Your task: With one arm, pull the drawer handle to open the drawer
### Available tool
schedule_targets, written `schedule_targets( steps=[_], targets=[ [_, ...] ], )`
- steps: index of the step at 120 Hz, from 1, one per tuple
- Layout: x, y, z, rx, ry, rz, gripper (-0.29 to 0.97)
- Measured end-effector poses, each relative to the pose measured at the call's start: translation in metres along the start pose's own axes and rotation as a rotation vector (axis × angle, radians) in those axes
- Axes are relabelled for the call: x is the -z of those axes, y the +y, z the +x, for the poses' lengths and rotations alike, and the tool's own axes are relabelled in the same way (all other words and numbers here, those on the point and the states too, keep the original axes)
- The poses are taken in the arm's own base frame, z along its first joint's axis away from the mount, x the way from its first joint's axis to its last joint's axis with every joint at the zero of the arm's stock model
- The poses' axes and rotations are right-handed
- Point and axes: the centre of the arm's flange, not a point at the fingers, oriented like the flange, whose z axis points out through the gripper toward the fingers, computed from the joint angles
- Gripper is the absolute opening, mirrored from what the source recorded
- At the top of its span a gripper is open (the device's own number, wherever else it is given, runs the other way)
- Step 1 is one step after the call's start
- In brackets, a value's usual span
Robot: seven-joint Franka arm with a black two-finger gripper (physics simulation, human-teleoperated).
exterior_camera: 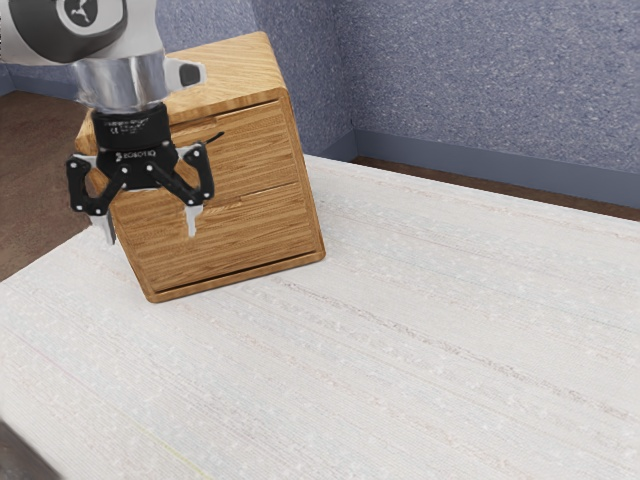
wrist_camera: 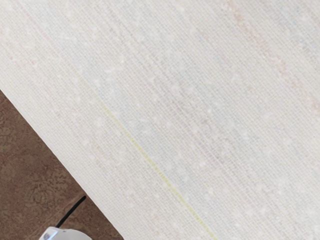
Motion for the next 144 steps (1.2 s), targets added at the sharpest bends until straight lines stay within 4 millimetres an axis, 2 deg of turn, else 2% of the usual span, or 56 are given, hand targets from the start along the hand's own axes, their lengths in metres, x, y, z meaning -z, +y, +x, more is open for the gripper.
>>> schedule_targets(
  steps=[18,25,35,40,56,73,85,110,120,127,134,144],
  targets=[
    [0.01,0.007,0.01,0.157,0.084,-0.074,0.66],
    [0.016,0.003,0.013,0.212,0.102,-0.107,0.66],
    [0.057,-0.026,0.015,0.296,0.15,-0.219,0.66],
    [0.072,-0.033,0.013,0.329,0.178,-0.268,0.66],
    [0.084,-0.034,0.023,0.418,0.216,-0.369,0.65],
    [0.073,-0.043,0.05,0.577,0.238,-0.383,0.65],
    [0.062,-0.043,0.056,0.775,0.306,-0.342,0.65],
    [0.028,-0.053,0.057,1.054,0.342,-0.364,0.64],
    [0.028,-0.058,0.055,1.133,0.381,-0.398,0.64],
    [0.036,-0.065,0.044,1.195,0.408,-0.441,0.65],
    [0.034,-0.06,0.045,1.223,0.401,-0.476,0.64],
    [0.023,-0.04,0.054,1.205,0.343,-0.518,0.63]
  ],
)
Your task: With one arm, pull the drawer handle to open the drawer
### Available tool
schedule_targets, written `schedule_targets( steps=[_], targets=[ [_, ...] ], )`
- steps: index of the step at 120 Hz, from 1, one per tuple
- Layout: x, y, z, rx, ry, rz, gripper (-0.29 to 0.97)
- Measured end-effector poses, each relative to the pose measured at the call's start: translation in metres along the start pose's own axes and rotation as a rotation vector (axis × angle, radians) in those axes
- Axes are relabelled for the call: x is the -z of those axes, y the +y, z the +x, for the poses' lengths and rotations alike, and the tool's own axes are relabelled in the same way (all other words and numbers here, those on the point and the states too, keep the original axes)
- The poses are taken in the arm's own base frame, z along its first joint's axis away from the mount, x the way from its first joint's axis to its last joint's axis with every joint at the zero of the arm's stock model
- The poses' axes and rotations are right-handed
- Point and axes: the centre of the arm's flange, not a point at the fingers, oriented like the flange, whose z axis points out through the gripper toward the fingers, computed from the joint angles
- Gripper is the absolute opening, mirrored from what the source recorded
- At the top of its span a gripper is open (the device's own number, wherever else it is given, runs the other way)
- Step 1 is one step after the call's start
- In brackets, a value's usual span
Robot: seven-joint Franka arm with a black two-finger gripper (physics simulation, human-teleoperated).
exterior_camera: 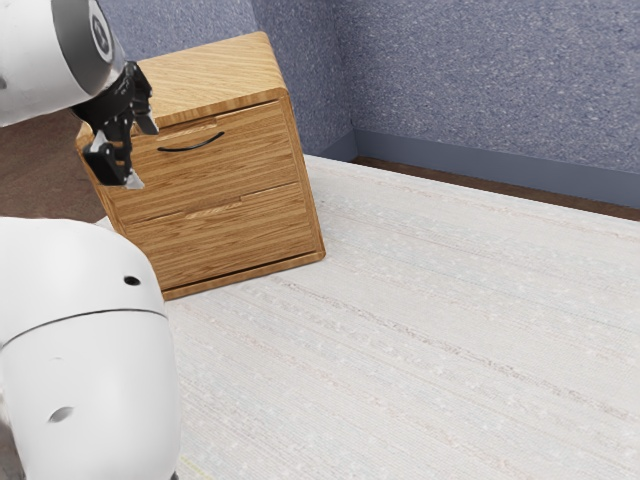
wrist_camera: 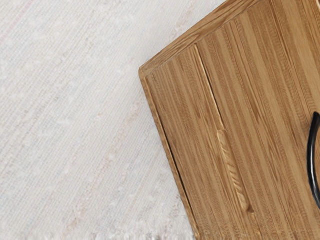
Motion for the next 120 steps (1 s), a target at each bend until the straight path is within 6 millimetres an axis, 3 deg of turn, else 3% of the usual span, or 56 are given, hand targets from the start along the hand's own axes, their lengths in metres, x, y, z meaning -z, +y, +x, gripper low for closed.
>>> schedule_targets(
  steps=[14,29,45,59,72,82,103,120],
  targets=[
    [-0.019,0.005,-0.019,0.008,-0.038,0.001,0.61],
    [-0.021,0.005,-0.028,0.031,-0.03,0.011,0.6],
    [-0.009,0.003,-0.051,0.021,0.046,0.034,0.62],
    [-0.023,0.005,-0.062,0.075,0.039,0.042,0.61],
    [-0.027,0.001,-0.045,0.18,0.019,0.032,0.58],
    [-0.034,0.005,-0.045,0.222,0.015,0.024,0.56],
    [-0.053,0.037,-0.024,0.318,0.007,-0.035,0.52],
    [-0.076,0.053,-0.019,0.351,-0.016,-0.07,0.51]
  ],
)
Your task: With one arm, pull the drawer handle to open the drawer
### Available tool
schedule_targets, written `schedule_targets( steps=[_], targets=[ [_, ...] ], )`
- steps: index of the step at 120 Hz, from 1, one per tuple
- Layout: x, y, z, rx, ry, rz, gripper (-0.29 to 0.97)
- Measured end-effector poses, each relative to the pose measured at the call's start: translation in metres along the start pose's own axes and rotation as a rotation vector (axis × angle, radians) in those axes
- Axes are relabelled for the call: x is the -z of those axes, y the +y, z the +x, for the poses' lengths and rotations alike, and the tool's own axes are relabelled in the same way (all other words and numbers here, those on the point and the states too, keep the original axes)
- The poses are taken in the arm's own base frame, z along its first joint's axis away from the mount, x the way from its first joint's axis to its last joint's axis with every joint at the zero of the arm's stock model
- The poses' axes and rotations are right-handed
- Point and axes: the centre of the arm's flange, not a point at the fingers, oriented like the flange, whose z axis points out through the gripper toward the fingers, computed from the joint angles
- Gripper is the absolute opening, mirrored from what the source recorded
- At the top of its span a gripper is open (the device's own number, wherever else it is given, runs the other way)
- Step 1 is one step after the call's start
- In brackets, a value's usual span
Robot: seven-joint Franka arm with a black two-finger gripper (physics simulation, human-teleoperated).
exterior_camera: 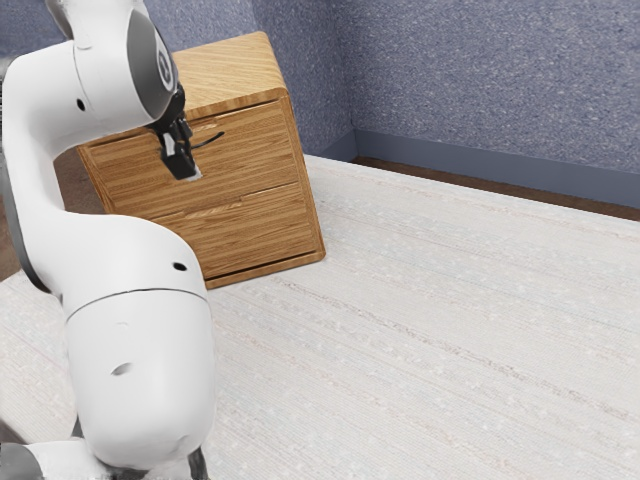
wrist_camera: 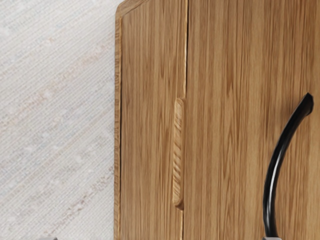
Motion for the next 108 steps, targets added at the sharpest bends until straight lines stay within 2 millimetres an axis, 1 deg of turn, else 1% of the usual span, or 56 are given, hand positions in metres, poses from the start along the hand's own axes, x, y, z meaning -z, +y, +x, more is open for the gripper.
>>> schedule_targets(
  steps=[7,15,36,66,94,108],
  targets=[
    [-0.008,0.007,0.002,0.015,-0.011,-0.013,0.51],
    [-0.01,0.014,0.003,0.025,-0.019,-0.034,0.51],
    [-0.031,0.023,0.004,0.04,-0.036,-0.05,0.5],
    [-0.038,0.028,0.008,0.056,-0.043,-0.069,0.5],
    [-0.051,0.03,0.012,0.059,-0.041,-0.057,0.4],
    [-0.053,0.031,0.013,0.053,-0.039,-0.056,0.34]
  ],
)
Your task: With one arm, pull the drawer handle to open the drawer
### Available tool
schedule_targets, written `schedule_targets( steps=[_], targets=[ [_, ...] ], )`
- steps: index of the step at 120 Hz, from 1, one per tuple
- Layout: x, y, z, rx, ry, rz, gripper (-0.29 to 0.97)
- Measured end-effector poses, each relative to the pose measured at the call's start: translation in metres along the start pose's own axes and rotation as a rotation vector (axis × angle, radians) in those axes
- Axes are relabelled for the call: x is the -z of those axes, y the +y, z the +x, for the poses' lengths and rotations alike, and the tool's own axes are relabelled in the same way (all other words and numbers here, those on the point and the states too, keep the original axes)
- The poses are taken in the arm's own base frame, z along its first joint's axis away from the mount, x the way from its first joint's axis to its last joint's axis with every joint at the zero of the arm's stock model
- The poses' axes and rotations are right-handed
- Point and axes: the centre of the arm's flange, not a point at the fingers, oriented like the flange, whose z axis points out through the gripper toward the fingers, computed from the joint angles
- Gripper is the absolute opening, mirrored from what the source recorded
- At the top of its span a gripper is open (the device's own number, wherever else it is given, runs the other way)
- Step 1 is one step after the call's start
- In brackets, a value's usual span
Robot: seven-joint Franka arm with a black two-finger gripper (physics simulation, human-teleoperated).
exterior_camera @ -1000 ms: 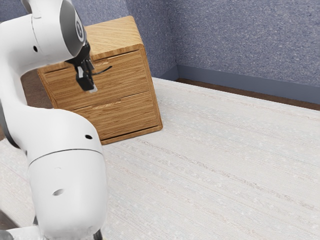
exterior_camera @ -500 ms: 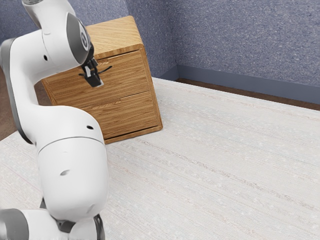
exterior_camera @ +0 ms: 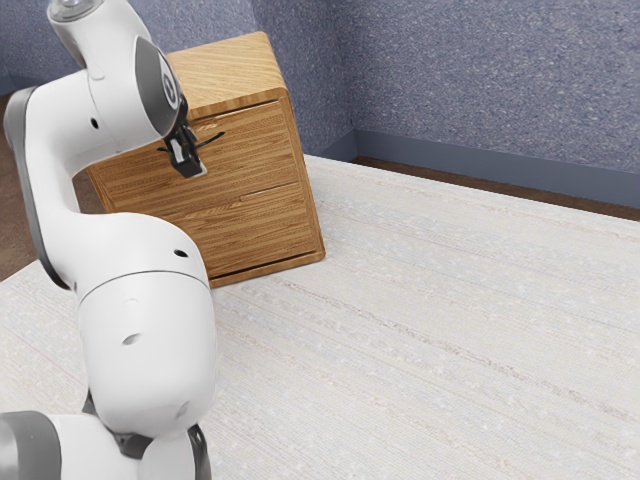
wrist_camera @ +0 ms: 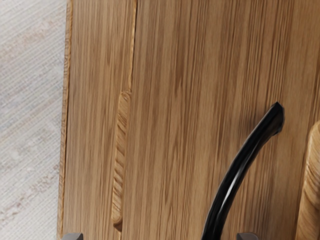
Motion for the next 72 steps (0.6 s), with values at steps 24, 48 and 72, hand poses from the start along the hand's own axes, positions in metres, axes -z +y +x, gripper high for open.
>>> schedule_targets(
  steps=[24,48,72],
  targets=[
    [-0.0007,0.0011,0.0022,-0.01,0.004,-0.001,0.25],
    [0.0028,-0.001,-0.0005,-0.029,0.007,-0.002,0.16],
    [0.0074,-0.0057,-0.0067,-0.052,0.005,-0.001,0.1]
  ],
)
